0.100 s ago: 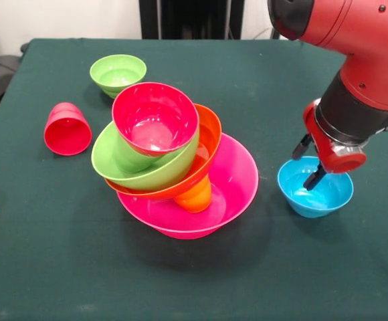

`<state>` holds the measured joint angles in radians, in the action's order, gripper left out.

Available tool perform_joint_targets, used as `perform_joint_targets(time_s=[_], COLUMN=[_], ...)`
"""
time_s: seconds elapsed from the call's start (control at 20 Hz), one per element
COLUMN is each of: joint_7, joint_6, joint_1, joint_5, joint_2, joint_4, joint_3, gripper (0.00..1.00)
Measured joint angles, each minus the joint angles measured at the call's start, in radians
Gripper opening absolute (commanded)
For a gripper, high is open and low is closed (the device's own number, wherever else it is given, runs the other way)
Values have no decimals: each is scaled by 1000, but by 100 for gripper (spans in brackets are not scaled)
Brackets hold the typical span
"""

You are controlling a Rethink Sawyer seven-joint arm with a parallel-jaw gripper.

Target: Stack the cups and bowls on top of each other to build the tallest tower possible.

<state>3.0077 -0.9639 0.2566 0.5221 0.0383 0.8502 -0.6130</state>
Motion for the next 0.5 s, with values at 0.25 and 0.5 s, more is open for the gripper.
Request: perform_joint_targets(time_s=[0.25, 0.5], joint_7=[0, 0], joint_6=[0, 15], joint_1=[0, 0], joint_5=[0, 0], joint_2=[12, 22], joint_4=[0, 3], joint_3=[0, 0], gripper=[100, 100])
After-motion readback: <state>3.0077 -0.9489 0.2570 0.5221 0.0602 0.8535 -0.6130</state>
